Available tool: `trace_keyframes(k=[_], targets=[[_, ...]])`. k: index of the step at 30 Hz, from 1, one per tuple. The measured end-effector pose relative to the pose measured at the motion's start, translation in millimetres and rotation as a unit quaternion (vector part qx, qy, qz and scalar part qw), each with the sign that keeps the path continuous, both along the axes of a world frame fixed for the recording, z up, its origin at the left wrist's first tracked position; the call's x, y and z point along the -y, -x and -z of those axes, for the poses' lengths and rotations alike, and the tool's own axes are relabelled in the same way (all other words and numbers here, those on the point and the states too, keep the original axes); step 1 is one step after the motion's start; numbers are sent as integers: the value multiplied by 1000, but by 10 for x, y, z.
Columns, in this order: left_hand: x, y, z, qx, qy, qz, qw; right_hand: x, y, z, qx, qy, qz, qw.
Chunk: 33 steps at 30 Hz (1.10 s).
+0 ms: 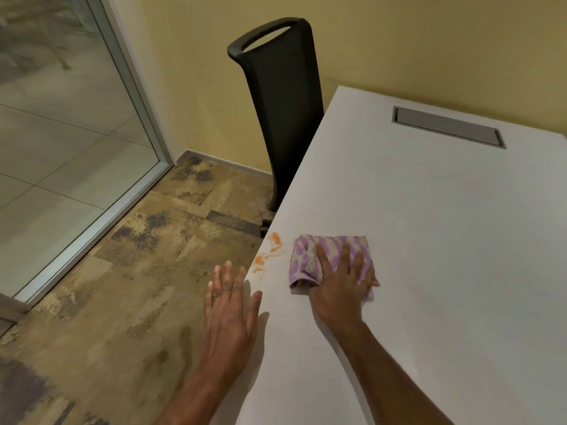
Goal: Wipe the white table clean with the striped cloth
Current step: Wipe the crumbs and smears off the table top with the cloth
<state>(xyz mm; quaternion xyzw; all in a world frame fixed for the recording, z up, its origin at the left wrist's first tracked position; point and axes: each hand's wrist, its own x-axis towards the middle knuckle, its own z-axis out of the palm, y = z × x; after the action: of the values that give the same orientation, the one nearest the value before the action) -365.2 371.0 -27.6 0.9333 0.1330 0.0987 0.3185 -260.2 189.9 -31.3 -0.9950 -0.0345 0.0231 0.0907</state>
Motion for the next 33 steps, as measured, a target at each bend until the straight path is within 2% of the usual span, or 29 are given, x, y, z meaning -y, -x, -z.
trace_keyframes(k=[5, 11, 19, 26, 33], targets=[[-108, -89, -9, 1, 4, 26, 1000, -209, -169, -12, -13, 19, 6, 1000], [-223, -199, 70, 7, -36, 52, 998, -413, -340, 31, -17, 22, 11, 1000], [-425, -213, 191, 6, -11, 42, 999, -799, -461, 127, 6, 44, -18, 999], [-530, -286, 67, 26, 26, 7, 999, -936, -98, 79, 16, 15, -118, 993], [-434, -290, -135, 20, 53, -7, 998, -966, 458, 203, 32, -48, -157, 986]])
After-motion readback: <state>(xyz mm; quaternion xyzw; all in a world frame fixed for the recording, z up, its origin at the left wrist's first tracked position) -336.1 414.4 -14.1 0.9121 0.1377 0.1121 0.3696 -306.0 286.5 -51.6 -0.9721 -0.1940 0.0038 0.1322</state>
